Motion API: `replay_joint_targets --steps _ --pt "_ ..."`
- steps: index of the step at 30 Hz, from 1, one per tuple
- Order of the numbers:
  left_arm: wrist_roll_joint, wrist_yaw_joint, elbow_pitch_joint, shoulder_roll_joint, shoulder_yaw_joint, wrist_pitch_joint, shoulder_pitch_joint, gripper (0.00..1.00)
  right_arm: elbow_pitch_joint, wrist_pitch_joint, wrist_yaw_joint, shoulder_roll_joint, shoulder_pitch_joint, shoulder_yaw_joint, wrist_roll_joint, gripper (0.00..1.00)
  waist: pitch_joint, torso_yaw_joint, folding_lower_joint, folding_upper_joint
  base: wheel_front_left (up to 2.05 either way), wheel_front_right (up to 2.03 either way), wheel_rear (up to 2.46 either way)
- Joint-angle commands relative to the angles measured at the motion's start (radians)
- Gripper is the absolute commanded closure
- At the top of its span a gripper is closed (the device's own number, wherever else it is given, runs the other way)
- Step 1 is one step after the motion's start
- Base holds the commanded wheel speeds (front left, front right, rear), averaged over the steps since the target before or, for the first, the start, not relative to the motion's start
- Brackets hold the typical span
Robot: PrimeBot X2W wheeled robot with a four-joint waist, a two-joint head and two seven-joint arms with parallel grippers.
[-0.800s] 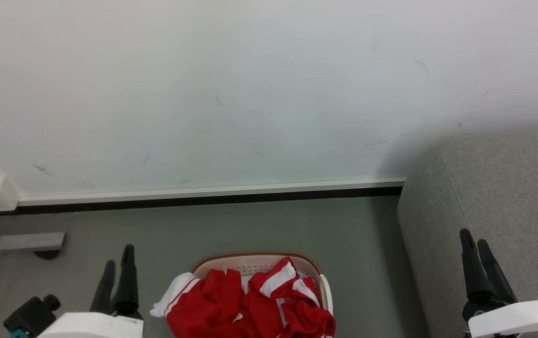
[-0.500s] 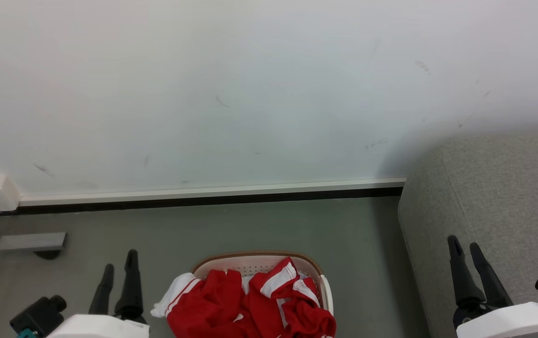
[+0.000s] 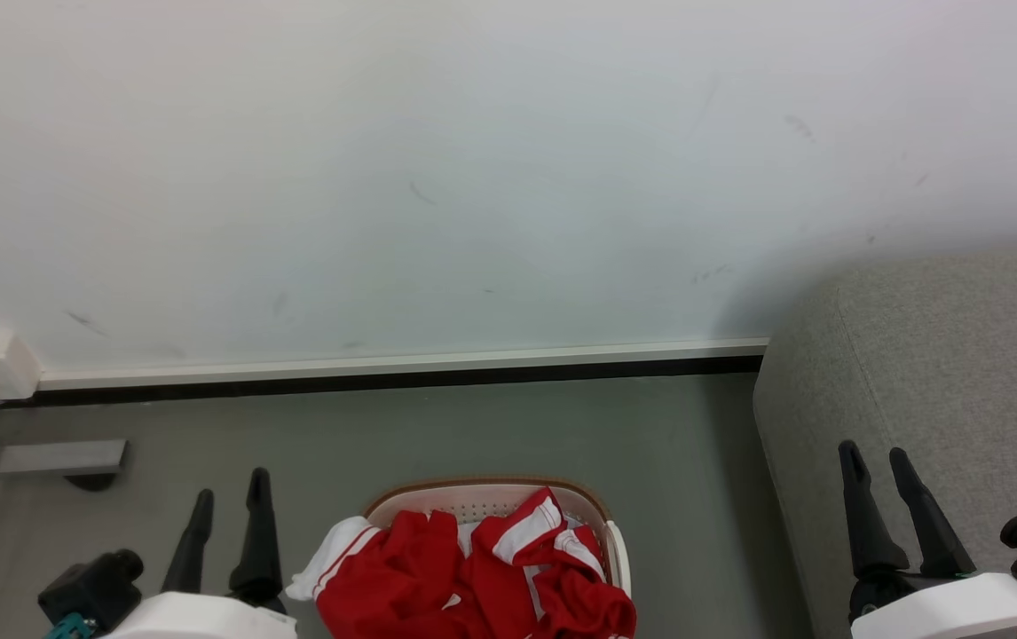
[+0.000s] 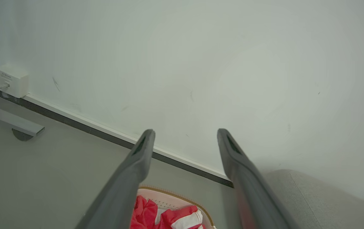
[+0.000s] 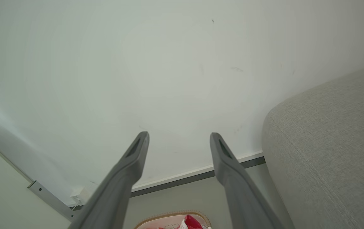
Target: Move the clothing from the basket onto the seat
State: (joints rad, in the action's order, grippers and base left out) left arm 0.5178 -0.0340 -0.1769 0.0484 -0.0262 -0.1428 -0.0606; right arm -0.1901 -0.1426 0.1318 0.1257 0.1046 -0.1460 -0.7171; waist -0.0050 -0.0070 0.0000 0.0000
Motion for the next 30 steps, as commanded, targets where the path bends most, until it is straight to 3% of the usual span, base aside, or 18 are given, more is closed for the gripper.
replay_joint_targets --steps 1,30 --pt "-0.033 0.002 0.015 0.011 -0.001 -0.009 -0.001 0.00 0.014 -0.009 -0.001 0.005 0.022 -0.003 0.032 0.00 0.000 0.000 0.0000 0.0000 0.00 0.00 0.00" --pt "-0.288 0.000 0.029 0.007 -0.005 -0.074 0.008 0.00 0.006 -0.074 -0.002 0.002 0.028 -0.043 0.230 0.00 -0.003 -0.006 0.0000 0.0000 0.00 0.00 0.00"
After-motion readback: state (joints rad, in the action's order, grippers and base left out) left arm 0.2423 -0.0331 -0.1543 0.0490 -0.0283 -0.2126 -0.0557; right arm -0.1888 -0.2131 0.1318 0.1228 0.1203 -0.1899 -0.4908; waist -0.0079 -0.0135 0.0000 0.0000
